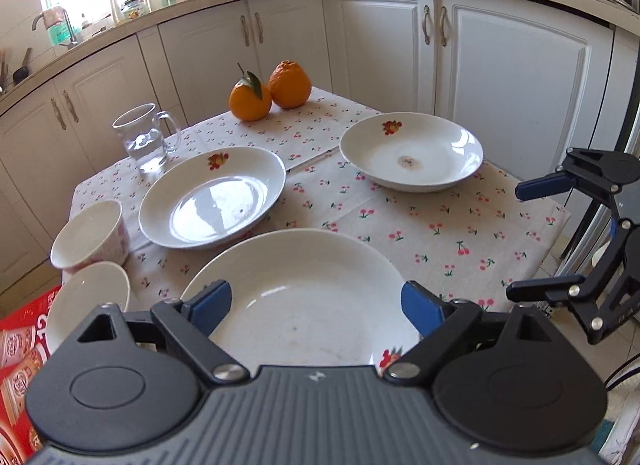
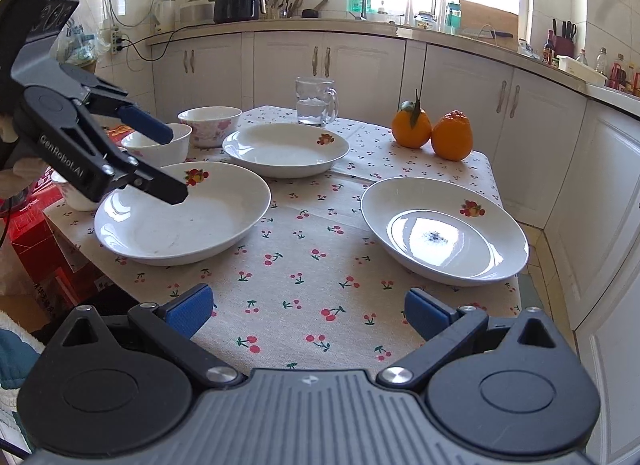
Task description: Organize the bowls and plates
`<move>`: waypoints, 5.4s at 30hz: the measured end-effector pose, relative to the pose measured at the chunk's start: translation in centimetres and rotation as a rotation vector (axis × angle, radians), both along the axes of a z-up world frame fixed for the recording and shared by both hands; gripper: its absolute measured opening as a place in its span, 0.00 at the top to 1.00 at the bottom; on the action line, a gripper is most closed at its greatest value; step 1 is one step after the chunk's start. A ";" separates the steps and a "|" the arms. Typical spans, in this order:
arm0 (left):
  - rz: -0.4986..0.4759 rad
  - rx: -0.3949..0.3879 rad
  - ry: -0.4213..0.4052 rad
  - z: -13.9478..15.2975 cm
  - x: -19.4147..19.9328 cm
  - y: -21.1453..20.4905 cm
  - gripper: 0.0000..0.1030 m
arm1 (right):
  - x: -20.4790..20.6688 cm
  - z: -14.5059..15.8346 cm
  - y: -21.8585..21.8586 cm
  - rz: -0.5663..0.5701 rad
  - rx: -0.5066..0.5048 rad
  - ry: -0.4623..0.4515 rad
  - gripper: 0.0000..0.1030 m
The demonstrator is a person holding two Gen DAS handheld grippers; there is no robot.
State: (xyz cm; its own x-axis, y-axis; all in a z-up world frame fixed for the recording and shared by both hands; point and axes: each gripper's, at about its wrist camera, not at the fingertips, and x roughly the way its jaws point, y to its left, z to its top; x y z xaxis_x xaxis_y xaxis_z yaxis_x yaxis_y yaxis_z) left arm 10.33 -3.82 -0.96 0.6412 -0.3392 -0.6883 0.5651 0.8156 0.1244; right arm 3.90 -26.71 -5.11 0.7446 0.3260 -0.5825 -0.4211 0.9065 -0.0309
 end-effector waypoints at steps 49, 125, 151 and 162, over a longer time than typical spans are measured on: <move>0.304 -0.098 0.095 -6.6 -3.5 3.9 0.05 | 15.3 0.2 7.9 0.451 0.073 0.315 0.00; 0.135 -0.091 0.127 -6.1 -2.4 2.0 0.16 | 21.5 -1.4 9.3 0.605 0.068 0.563 0.15; -0.037 -0.074 0.126 -2.9 2.0 -3.2 0.17 | 21.4 2.1 1.4 0.455 0.121 0.455 0.15; -0.152 -0.089 0.119 -2.7 5.6 -8.0 0.17 | 22.0 3.3 -4.8 0.308 0.136 0.399 0.15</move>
State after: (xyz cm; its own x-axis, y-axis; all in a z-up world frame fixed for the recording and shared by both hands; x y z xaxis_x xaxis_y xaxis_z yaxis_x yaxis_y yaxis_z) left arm 15.94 -11.80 -3.70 0.4940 -0.4890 -0.7189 0.6888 0.7247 -0.0196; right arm 25.91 -31.48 -1.83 0.3308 0.5875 -0.7386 -0.6237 0.7234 0.2961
